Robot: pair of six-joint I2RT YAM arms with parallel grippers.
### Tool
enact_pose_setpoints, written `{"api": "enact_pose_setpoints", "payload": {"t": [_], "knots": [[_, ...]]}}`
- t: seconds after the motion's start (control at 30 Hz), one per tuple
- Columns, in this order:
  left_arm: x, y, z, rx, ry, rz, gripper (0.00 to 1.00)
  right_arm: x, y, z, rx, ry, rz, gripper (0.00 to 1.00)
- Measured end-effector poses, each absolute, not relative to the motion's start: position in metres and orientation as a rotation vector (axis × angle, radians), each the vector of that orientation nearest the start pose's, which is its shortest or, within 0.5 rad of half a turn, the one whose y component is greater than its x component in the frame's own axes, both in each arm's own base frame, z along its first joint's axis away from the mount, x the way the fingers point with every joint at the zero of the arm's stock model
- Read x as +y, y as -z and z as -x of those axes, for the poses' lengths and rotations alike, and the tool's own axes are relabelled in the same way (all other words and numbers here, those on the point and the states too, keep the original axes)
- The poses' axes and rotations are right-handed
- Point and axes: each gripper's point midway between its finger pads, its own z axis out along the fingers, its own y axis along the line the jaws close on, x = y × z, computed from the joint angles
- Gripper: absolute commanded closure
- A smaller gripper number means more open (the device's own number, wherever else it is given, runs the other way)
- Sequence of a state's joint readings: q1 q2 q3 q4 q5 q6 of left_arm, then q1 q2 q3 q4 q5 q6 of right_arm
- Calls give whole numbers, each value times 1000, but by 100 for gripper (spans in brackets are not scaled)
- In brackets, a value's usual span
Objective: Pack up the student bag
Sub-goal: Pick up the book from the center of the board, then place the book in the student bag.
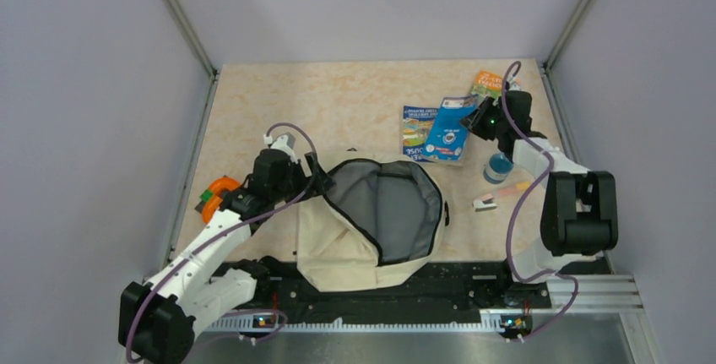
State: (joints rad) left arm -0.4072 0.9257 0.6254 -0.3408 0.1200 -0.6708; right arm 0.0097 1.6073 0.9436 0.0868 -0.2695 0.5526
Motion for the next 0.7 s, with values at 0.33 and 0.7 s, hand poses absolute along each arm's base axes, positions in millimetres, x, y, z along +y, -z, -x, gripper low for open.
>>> {"api": "enact_pose_setpoints", "payload": {"t": [0.33,0.7], "knots": [[-173,-116,-236,2365,825,237,42,70,-190,-407,2008,-596,-326,100],[-182,-132,-226,2340,920,181,100,146,-200,-342,2067,-839,-84,100]]}}
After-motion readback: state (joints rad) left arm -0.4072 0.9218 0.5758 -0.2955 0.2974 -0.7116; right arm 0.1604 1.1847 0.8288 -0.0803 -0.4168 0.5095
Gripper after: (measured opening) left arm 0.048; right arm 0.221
